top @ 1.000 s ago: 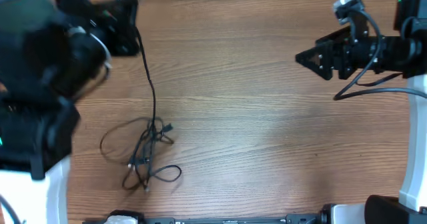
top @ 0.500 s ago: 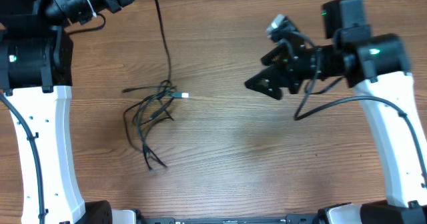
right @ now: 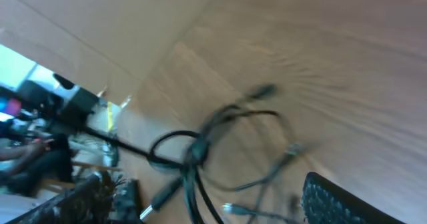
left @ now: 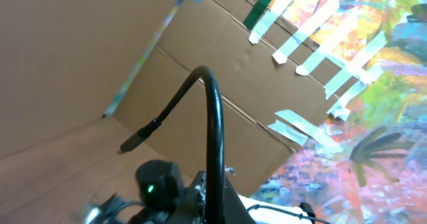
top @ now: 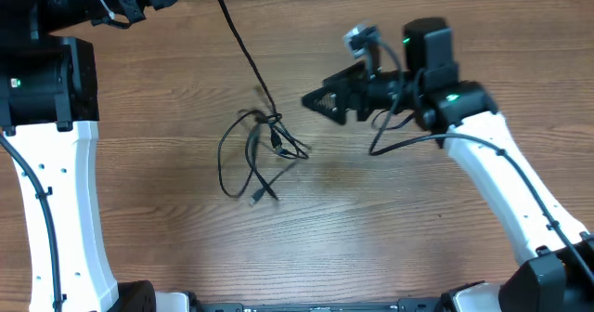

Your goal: Untangle cables

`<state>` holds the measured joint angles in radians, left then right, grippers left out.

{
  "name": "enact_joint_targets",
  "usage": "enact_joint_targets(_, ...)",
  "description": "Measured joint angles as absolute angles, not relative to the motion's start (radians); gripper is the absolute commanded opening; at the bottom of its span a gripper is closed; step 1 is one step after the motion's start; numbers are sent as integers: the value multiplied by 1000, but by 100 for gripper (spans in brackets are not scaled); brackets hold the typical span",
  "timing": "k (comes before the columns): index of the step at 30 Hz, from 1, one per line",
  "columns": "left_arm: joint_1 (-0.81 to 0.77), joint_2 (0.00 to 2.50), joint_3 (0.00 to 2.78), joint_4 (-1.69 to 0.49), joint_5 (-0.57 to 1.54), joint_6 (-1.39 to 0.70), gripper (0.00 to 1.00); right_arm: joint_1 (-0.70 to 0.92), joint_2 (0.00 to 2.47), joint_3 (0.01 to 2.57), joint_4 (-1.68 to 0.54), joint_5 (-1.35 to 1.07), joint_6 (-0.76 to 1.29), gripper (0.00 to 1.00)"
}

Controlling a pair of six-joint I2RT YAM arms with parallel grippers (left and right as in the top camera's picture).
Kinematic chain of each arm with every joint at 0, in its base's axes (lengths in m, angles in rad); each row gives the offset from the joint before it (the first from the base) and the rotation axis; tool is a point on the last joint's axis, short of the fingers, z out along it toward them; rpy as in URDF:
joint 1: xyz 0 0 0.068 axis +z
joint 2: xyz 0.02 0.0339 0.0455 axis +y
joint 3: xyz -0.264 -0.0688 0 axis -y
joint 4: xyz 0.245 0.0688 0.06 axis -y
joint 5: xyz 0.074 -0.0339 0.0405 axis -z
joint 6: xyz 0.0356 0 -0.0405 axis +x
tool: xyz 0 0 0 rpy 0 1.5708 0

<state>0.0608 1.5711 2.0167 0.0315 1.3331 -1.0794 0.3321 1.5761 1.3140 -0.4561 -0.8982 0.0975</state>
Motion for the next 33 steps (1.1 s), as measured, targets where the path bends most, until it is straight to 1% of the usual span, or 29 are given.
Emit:
enact_joint_targets(3,61,1571,2017,35,1345,-1093,4,393,1576,1284,-408,-877,160,88)
enact_joint_targets(6,61,1571,2017,35,1354,-1098,4,434,1576,1261,-405,-856,191,87)
enact_joint_targets(9,61,1571,2017,35,1359,-1101,4,460,1580,1230,-401,-839,209,83)
enact_joint_targets(14,61,1571,2017,66,1359,-1114,4,510,1622,1192,-394,-823,224,86)
enact_joint_targets(17,61,1571,2017,107,1362,-1139,4,558,1679,1184,-355,-819,236,85)
enact_joint_targets(18,61,1571,2017,116,1362,-1147,4,570,1692,1183,-334,-815,241,78)
enact_joint_targets(19,61,1571,2017,121,1362,-1151,4,586,1702,1180,-308,-813,242,45)
enact_joint_targets(20,61,1571,2017,123,1362,-1155,4,601,1711,1179,-279,-812,246,5)
enact_joint_targets(24,61,1571,2017,125,1366,-1173,4,650,1716,1177,-207,-806,278,4)
enact_joint_targets(27,61,1571,2017,125,1377,-1178,4,657,1716,1177,-198,-801,294,4)
enact_joint_targets(30,70,1571,2017,135,1390,-1187,4,622,1716,1177,-198,-800,297,4)
enact_joint_targets(33,101,1571,2017,147,1415,-1205,4,545,1716,1177,-214,-808,298,4)
